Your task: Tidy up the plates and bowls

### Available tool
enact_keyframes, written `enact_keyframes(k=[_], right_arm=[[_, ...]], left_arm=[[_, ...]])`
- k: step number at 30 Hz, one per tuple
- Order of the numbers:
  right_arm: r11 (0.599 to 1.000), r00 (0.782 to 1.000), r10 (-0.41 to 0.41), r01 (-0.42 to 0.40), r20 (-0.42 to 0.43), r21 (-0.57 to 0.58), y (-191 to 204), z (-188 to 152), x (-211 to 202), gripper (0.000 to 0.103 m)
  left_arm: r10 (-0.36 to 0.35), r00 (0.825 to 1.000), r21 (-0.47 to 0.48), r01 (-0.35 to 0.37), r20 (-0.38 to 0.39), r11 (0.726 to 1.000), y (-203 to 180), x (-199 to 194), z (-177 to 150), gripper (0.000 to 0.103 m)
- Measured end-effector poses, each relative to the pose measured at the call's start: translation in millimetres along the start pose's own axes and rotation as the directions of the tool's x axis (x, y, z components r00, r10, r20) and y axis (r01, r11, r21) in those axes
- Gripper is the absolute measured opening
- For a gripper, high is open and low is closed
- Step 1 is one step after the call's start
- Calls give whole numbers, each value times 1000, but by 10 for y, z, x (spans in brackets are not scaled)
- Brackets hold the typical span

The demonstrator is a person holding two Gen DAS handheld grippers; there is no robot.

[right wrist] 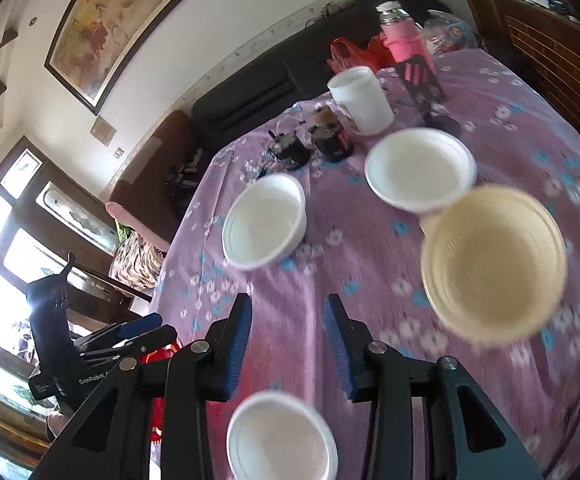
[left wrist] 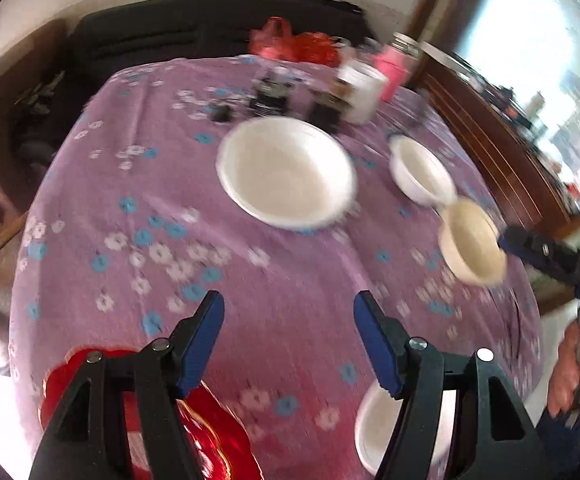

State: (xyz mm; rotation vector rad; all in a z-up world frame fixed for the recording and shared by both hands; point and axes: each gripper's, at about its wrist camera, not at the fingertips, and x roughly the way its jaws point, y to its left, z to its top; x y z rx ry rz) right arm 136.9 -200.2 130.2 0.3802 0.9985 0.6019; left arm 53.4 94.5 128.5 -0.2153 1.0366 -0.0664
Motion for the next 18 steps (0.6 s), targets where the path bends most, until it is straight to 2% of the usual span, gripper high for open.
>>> enact_keyframes(k=[7,9,12,14,18], right_arm=[[999,996,33,-32,-83,11,-41,433,756,41],[1000,995,14,-13,-97,14,-57,512,950,41],[999,992,38,-34,-119,31,-117,634,1216,41],[998,990,59,-54,-131,45,-152,685,1355,41],[998,987,43,-35,-156,50,-171,740,1583,41]], left_arm=[[54,997,-92,-58,-47,994,308,545,521,66],[34,997,-111,-41,-68,993,383,691,639,66],[9,997,-144,-20,-75,989,467,845,779,66],[9,997,-150,-21,-78,989,505,930,841,66],[10,995,-153,-26,-102,988,543,1113,914,66]])
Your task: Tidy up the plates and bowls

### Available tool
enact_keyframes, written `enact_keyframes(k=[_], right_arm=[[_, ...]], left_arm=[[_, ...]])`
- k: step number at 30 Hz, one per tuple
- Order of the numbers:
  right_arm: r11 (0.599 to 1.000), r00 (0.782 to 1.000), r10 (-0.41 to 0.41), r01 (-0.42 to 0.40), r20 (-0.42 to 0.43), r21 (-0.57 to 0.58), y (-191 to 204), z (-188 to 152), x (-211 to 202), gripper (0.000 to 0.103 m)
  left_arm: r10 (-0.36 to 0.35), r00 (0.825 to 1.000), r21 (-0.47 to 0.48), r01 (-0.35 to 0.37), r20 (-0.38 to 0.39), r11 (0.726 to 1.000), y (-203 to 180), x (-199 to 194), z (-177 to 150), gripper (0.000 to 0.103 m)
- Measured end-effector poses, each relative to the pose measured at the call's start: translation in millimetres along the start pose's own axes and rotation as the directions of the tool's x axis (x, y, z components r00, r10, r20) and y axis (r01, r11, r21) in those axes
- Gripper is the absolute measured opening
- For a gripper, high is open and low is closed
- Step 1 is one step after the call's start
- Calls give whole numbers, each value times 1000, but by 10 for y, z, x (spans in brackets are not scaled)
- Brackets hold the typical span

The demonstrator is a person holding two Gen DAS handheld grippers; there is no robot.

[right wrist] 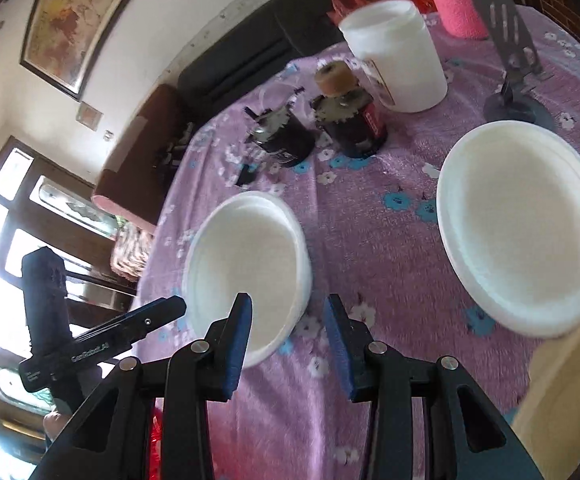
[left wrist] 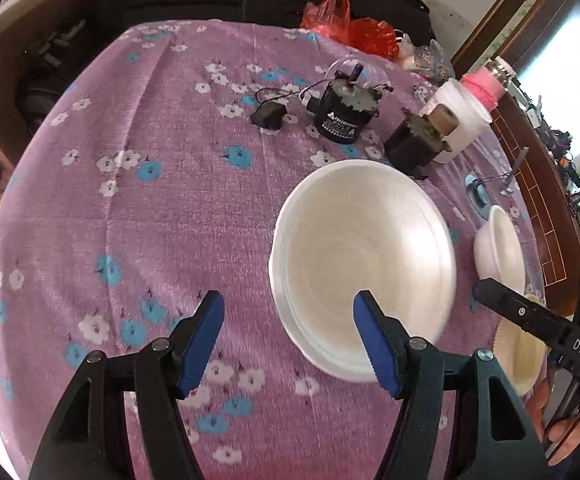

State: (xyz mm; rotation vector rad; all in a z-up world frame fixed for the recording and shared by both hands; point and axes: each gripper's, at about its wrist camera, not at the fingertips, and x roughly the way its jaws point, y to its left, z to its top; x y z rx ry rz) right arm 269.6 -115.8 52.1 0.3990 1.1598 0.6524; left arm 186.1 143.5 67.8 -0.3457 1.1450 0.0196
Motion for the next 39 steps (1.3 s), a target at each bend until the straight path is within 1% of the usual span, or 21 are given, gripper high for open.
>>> enact_keyframes(k=[2,5,20,24,25,27,28,30,32,33,34,36,37,38,39], right_arm=[[1000,1000,-19,19,-10,-2,-10,20,67,41],[1000,1000,-21,21,-21,-6,-9,35,138,41],[1000,999,-23,23,-35,9,-86,8,191,41],[999,1000,-4,4,6,38,-185,-41,-55,41],[999,1000,-11,10,21,46,-226,-64,-171,41],[999,998,-19,17,64,36,-308,-135,-500,41],[999,996,-34,32,78,35,-349,-162,-611,41],[992,985,-123,117,119,54,-535,-261,-981,41],[984,974,-170,161,148,74,-717,-353,-1274,41],[975,963,-217,204,158,93,-839,-412,-1432,41],[963,950,-263,247,169,110,-941,-468,-1566,41],[942,928,-331,313,173,124,-1116,-572,-1748,43],[935,923,-346,325,167,140,-1219,-621,-1808,44],[933,923,-347,322,165,162,-1314,-664,-1861,44],[932,926,-341,310,164,189,-1431,-715,-1918,44]], left_arm=[[-2,1000,-4,2,-13,1000,7,71,23,66],[-8,1000,-4,8,-18,1000,11,135,30,66],[-15,999,-7,15,-42,1000,22,320,22,65],[-23,999,-12,23,-40,1000,52,245,-4,65],[-24,999,-5,23,-30,1000,50,177,-26,65],[-1,1000,13,1,-18,1000,20,84,-61,65],[-1,1000,36,2,-9,999,-46,7,-97,65],[-27,1000,80,28,-10,996,-188,-78,-155,65],[-61,998,147,63,-21,987,-449,-145,-254,65],[-78,996,175,83,-35,981,-563,-152,-300,65],[-111,992,217,122,-62,968,-764,-146,-377,65],[-159,982,254,179,-100,950,-1017,-115,-473,65],[-180,975,270,209,-128,940,-1164,-78,-527,65],[-207,964,284,248,-167,926,-1348,-11,-592,65],[-216,959,288,263,-184,921,-1433,29,-618,65]])
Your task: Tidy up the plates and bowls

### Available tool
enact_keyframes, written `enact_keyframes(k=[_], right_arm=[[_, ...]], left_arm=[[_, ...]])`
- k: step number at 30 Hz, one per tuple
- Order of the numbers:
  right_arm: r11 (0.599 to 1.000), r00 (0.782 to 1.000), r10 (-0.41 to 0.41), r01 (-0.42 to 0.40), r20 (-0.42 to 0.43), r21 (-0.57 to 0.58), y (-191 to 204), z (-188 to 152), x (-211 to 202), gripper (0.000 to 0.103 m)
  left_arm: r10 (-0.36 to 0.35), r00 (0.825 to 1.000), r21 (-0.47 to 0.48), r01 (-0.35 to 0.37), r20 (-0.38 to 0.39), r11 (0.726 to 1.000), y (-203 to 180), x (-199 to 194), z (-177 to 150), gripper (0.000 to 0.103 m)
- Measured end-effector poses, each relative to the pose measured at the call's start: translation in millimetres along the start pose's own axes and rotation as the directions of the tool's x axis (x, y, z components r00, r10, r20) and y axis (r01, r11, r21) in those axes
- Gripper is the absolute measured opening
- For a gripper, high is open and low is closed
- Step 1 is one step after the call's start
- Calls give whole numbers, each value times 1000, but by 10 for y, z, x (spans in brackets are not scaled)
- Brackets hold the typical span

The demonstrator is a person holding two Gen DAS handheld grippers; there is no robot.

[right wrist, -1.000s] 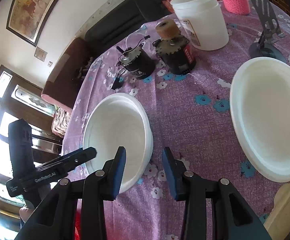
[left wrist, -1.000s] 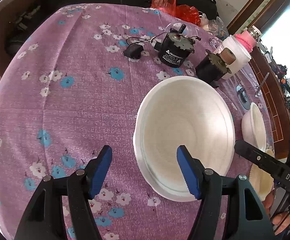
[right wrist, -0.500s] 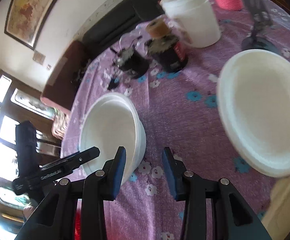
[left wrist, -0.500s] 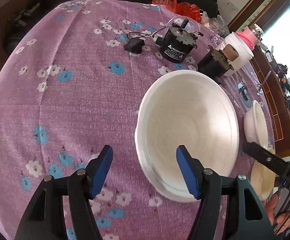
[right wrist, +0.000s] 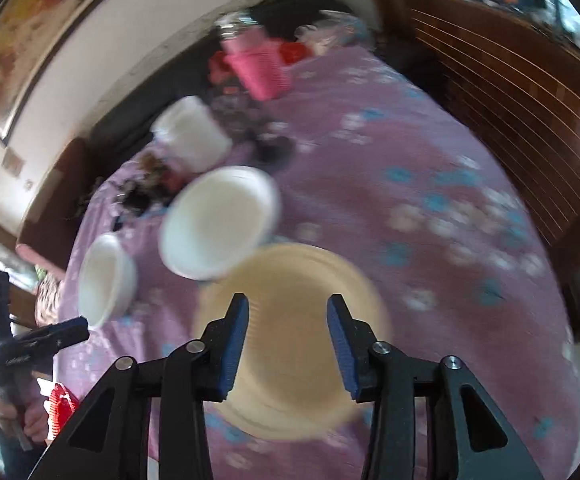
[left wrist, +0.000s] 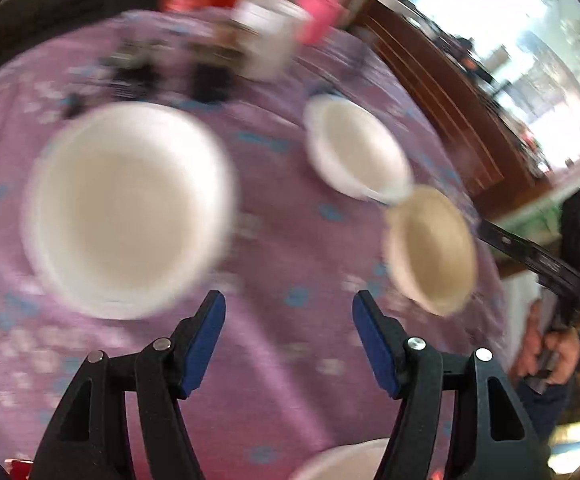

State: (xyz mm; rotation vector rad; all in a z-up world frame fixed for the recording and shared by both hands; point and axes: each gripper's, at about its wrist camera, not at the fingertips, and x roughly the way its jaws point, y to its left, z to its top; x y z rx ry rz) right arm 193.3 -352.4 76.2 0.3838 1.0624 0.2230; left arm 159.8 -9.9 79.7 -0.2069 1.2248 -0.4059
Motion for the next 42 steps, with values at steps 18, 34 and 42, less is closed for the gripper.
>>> enact_keyframes(k=[18,34,42], right_arm=[[989,990,115,-107,-78,101,-417,-68,325,13],[991,992,123,-122,-9,45,-101,-345,-111,10],[990,990,140,-140,19,24,69,-437,-289,10]], left_arm=[[-14,992,62,22,-125,998,-904,1062,257,15],[78,996,146,-72,-35,987,-1004,643,28,14],[72,997,155,-70,-7,985,-995,379,-120,14]])
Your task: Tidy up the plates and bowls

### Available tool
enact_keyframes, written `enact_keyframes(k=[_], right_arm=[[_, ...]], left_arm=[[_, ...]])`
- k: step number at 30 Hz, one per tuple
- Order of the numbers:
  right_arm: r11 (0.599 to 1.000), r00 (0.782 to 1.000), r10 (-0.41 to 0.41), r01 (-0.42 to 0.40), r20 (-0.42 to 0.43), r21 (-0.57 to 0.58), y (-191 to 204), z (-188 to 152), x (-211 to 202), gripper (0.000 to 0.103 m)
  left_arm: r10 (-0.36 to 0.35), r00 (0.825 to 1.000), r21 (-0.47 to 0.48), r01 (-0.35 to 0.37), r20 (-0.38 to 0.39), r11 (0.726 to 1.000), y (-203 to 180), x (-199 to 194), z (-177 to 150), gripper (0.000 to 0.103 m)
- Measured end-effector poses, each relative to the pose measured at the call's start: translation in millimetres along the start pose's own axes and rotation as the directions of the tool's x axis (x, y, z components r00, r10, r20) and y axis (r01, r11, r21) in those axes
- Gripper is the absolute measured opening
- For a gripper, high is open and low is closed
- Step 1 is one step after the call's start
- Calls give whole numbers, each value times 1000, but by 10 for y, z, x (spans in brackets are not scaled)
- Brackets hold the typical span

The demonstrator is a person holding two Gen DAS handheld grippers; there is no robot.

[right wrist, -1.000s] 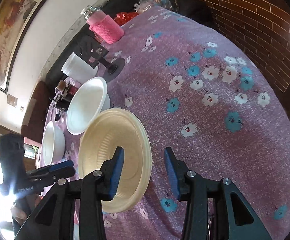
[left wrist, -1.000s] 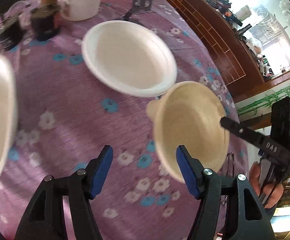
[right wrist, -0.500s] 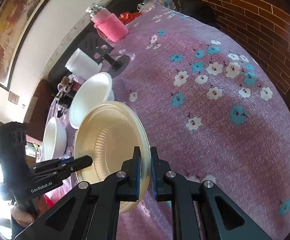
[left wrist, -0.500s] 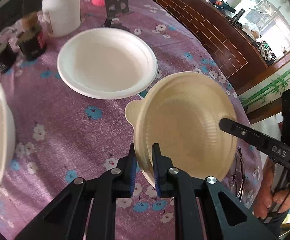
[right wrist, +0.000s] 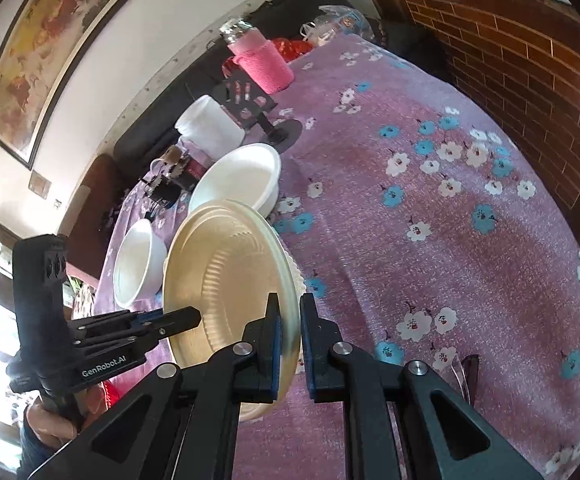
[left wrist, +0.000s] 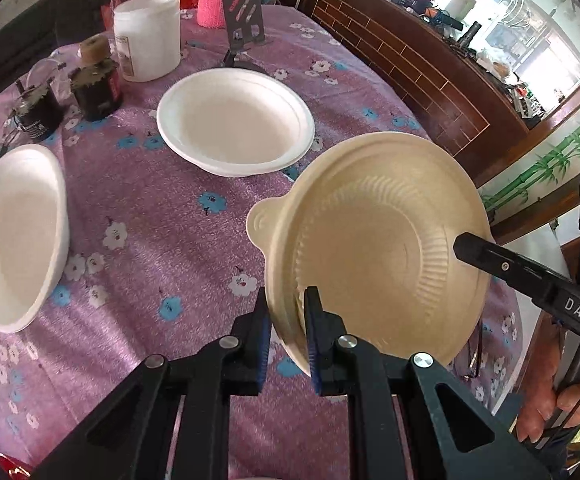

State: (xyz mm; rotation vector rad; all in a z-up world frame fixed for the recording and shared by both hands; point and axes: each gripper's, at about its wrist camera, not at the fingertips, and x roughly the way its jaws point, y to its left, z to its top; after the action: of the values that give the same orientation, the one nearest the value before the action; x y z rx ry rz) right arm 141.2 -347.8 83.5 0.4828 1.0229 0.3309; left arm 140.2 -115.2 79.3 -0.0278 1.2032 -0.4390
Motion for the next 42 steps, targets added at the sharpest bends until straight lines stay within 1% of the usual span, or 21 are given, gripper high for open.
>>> enact_keyframes(k=[4,9,13,18,21,26,28,30,32,33,34,35,37,39,40,42], right_arm=[[1000,1000,9,-9,10,-11,85,-49,-86,10],[999,999,30,-29,15,-35,253,-192,-195,11],[998,999,37,-37,12,-52,370,-272,-194,12],[998,999,43,-44,-32,-39,396,-322,-29,12],[999,997,47,-48,-61,-22,381,-356,115,12],[999,994,44,-44,-98,-4,353,-358,342,12],[999,993,40,-40,-113,1,339,-357,416,12],[1000,992,23,-23,-123,-6,334,-355,481,13],[1000,992,13,-16,-123,-19,345,-343,496,13],[999,992,-5,1,-125,-34,359,-340,488,13],[998,993,-40,34,-115,-52,373,-322,468,14],[994,993,-90,85,-80,-73,394,-295,407,16],[979,986,-165,163,-8,-120,457,-228,262,33],[981,989,-148,150,24,-123,504,-167,149,35],[985,993,-114,118,37,-125,569,-113,80,35],[986,998,-56,60,32,-153,723,-33,57,35]], left_arm=[[-2,1000,1,2,19,1000,-27,-127,-36,14],[6,999,8,-7,37,1000,-3,-313,-201,14],[13,999,1,-13,30,1000,75,-356,-317,15],[28,1000,-28,-28,2,999,203,-298,-413,16],[33,999,-41,-33,-12,999,283,-245,-433,16],[16,999,-86,-20,-50,996,464,-89,-439,16],[27,998,-95,-32,-57,995,511,-46,-431,16],[24,997,-108,-31,-67,994,571,-3,-427,18],[18,997,-115,-27,-78,993,612,12,-432,27],[26,997,-113,-35,-74,993,622,0,-442,27],[35,997,-109,-42,-63,993,638,-33,-443,28],[40,998,-104,-45,-49,994,660,-82,-440,28],[39,999,-115,-42,-30,992,732,-183,-439,28],[35,999,-127,-36,-10,991,827,-287,-433,29],[37,999,-130,-37,-4,991,869,-325,-423,29],[51,999,-165,-47,20,985,1062,-461,-402,29]])
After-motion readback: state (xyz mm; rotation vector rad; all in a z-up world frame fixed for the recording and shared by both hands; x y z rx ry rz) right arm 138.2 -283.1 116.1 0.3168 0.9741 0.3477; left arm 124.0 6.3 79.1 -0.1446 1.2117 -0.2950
